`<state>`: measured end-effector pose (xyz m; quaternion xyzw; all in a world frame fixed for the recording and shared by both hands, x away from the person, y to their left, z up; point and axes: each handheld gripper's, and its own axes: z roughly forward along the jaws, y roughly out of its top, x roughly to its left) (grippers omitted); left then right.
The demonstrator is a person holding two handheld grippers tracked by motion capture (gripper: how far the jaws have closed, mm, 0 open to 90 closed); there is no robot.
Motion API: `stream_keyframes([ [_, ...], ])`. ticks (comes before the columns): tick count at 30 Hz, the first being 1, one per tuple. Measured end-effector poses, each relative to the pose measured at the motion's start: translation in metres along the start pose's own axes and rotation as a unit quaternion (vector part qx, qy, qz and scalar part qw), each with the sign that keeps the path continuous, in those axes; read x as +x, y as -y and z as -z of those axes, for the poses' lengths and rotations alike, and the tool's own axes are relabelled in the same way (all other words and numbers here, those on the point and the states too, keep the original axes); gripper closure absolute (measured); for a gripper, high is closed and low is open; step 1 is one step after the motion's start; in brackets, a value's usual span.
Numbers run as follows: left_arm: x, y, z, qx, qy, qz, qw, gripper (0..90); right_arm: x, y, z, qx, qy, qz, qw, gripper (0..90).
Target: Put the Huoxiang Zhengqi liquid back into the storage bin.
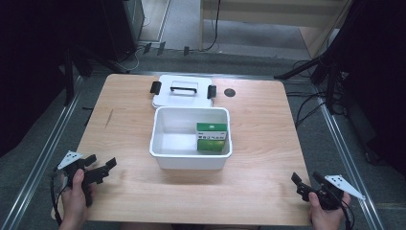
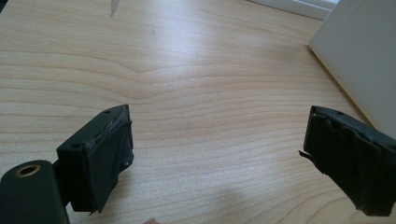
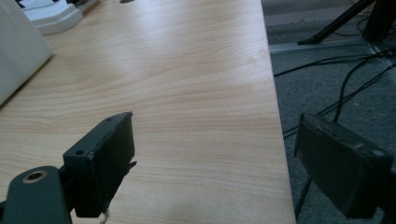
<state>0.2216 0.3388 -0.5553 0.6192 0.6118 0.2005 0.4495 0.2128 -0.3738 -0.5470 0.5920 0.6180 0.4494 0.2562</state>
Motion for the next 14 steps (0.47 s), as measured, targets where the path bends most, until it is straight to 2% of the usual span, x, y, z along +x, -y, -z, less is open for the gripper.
stream_keyframes([
  [2, -0.0004, 0.0, 0.0001, 0.001, -0.001, -0.001, 1.0, 9.0, -0.0019, -0.0001, 0.0003, 0.0, -0.008, -0.006, 0.9999, 12.7],
  [5, -0.0004, 0.0, 0.0001, 0.001, -0.001, -0.001, 1.0, 9.1, -0.0018, -0.0006, -0.0014, 0.009, -0.014, 0.0, 0.9999, 12.8],
  [11, -0.0003, 0.0003, 0.0004, 0.001, -0.001, 0.0, 1.0, 9.0, 0.0018, -0.0014, -0.0044, 0.024, -0.01, 0.019, 0.9995, 13.5],
  [14, -0.0002, 0.0003, 0.0005, 0.001, -0.001, 0.0, 1.0, 9.1, 0.0018, -0.0017, -0.0053, 0.028, -0.01, 0.018, 0.9994, 13.9],
])
